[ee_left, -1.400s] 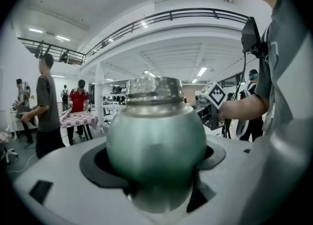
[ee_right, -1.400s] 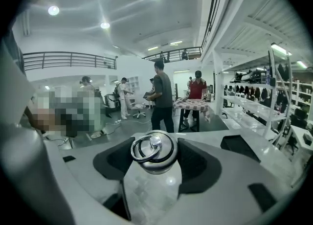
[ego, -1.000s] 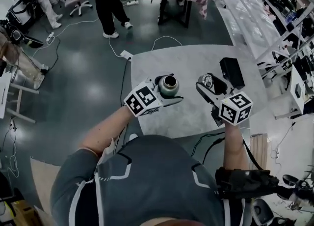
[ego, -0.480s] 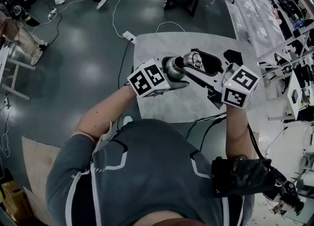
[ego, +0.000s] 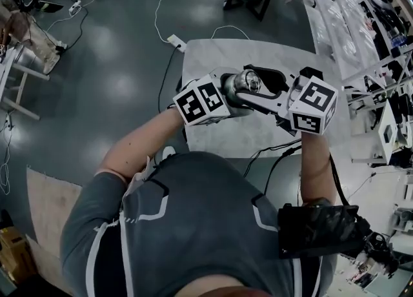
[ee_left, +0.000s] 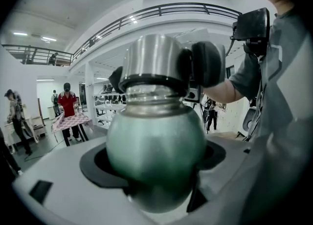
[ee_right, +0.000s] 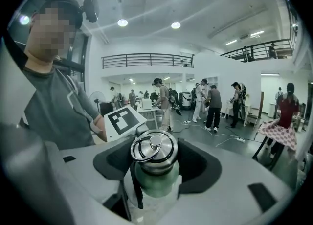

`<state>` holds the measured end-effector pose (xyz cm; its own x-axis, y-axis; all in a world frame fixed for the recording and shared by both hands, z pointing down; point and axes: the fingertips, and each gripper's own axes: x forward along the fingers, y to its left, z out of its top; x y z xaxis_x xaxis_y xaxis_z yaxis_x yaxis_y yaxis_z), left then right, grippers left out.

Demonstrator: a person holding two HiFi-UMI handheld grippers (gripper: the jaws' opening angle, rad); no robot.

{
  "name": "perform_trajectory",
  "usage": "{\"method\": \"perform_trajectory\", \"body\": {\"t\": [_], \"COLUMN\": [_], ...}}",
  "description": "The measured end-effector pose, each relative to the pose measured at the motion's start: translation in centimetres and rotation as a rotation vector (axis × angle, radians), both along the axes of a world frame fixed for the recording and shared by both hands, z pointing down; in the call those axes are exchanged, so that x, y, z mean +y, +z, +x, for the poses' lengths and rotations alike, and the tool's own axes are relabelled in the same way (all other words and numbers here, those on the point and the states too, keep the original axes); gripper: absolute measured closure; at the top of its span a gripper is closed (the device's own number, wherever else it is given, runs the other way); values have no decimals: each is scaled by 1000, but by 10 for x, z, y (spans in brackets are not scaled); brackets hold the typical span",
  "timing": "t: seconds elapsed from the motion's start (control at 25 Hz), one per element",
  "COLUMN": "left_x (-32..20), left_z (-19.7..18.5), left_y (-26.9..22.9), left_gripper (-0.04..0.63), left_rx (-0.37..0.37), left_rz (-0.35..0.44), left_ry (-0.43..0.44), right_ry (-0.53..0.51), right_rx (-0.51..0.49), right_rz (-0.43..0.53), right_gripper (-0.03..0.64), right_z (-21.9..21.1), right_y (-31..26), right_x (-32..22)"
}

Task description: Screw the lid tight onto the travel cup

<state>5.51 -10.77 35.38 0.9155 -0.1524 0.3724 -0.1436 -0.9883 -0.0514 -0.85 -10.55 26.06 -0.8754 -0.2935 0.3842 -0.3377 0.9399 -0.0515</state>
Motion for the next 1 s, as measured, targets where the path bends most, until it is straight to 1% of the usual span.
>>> {"method": "perform_trajectory", "body": {"t": [0.2,0.28,0.36,0.44,0.52,0.68,0.76,0.84,0.92,1.0], "left_x": [9,10,9,4,-3,-8,-11,-11,-8,1], "left_z": [-2,-2,-2,0,-1,-3,-4,-3,-1,0], "left_y": [3,3,5,10,15,27,31,33,28,16], "left_gripper": [195,195,195,195,195,195,195,195,195,195], "left_rx": [-3,-6,-14,-34,-51,-81,-104,-109,-93,-55], "left_rz": [5,4,3,9,15,19,35,37,29,-2], "left_ry": [24,26,26,7,-28,-82,-94,-92,-66,-14], "right_ry": [-58,-59,-41,-9,41,153,206,242,230,170], "right_rx": [39,31,13,30,41,13,15,8,-5,-40], "right_rz": [1,-12,-33,-32,-30,-71,-78,-84,-84,-76], "right_gripper": [328,328,328,328,328,328,328,328,327,325], "right_z": [-5,-5,-4,-1,1,2,4,7,7,4], "right_y": [8,8,8,13,18,28,31,32,28,17], "right_x": [8,9,7,3,-3,-9,-11,-12,-10,-4]}}
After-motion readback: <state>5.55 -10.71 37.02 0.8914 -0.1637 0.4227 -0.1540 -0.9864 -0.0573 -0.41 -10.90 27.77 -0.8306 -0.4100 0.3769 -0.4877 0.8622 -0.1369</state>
